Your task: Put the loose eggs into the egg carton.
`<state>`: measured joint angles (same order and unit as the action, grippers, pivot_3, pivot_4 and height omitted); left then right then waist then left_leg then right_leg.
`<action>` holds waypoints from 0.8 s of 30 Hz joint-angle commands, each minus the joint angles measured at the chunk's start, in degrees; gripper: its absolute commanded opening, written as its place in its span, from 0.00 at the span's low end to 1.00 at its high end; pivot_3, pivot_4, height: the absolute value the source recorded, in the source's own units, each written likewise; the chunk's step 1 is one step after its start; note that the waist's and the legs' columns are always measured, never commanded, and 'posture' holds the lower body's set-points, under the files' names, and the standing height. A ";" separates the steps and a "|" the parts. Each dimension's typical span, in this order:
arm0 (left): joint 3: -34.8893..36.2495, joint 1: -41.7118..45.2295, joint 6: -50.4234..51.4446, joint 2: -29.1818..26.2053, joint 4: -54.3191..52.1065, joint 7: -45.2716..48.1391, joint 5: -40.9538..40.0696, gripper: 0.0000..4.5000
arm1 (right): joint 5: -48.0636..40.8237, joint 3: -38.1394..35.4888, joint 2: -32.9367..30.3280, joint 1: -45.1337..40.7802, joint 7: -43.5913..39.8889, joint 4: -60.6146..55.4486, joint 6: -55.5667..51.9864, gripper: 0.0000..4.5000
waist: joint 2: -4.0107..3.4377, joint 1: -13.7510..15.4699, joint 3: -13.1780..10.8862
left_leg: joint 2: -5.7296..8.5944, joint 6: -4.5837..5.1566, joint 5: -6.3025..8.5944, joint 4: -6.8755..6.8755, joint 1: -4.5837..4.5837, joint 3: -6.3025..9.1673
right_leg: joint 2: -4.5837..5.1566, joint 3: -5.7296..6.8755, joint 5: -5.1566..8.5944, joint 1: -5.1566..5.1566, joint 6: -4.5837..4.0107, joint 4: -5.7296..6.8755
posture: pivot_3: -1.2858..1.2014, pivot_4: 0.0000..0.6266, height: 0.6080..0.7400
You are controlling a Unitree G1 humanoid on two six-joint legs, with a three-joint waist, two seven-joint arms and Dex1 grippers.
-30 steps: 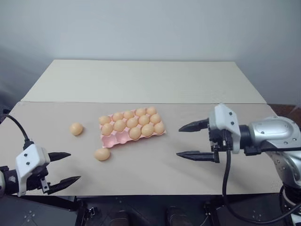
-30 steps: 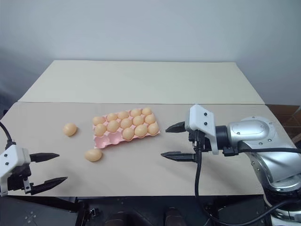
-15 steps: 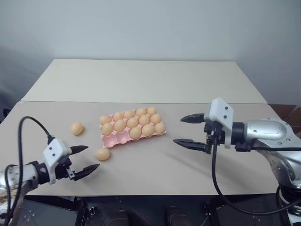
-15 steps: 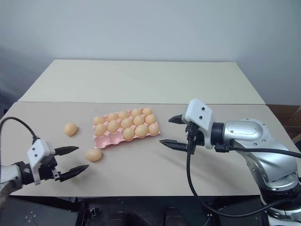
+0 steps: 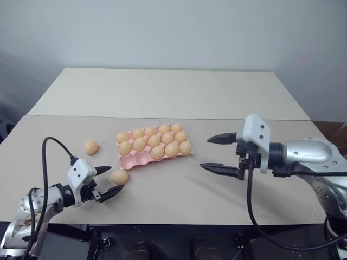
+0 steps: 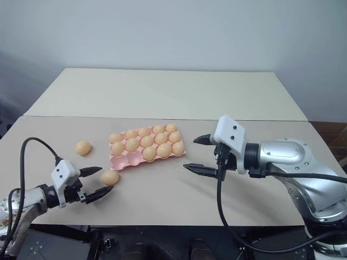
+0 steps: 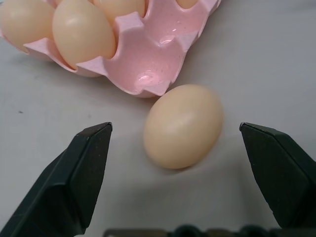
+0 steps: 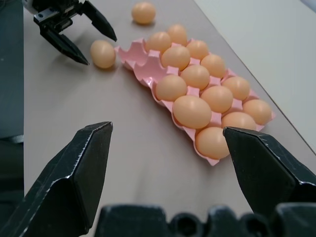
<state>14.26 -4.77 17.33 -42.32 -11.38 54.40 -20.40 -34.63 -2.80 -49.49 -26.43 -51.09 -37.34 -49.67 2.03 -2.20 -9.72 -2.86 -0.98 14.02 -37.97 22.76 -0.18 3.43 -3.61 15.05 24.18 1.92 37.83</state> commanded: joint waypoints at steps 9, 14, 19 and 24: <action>-1.20 3.29 -1.19 1.68 3.06 -1.00 -0.06 0.50 | 1.59 1.40 -1.46 0.11 1.23 -1.69 2.71 0.94 | 0.00 -0.01 0.00 | 0.01 0.00 0.00 0.00 0.01 0.00 | 0.00 -0.01 0.00 0.00 0.00 -0.01 | 0.52 0.24 1.00; -0.76 2.04 0.54 -0.40 3.02 0.90 -0.90 0.50 | 2.18 1.71 -1.45 0.07 1.38 -1.39 3.19 0.94 | 0.00 -0.18 0.00 | 0.01 0.00 0.00 0.00 -0.05 0.00 | 0.00 -0.02 0.00 -0.02 0.00 0.04 | 0.52 0.24 1.00; 1.22 -0.23 -0.15 -2.46 1.63 2.50 -1.93 0.50 | 2.65 1.97 -1.44 0.59 1.40 -1.53 3.67 0.94 | 0.00 -0.33 0.00 | 0.00 0.00 0.00 0.00 -0.05 0.00 | -0.01 -0.03 0.00 -0.01 0.00 0.02 | 0.52 0.24 1.00; 7.56 -0.81 2.13 -6.43 -2.10 7.31 -9.18 0.50 | 2.97 2.03 -1.13 0.75 1.84 -1.73 3.82 0.94 | 0.00 -0.15 0.00 | -0.01 0.00 0.00 0.00 -0.04 -0.01 | 0.00 -0.03 0.00 -0.01 0.00 0.04 | 0.52 0.24 1.00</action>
<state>18.19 -6.66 19.31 -47.05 -10.81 60.02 -26.58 -31.98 -0.29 -50.22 -25.62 -49.71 -37.69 -47.45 2.04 -2.35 -9.72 -2.87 -0.98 14.02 -37.97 22.72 -0.18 3.42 -3.63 15.05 24.18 1.92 37.86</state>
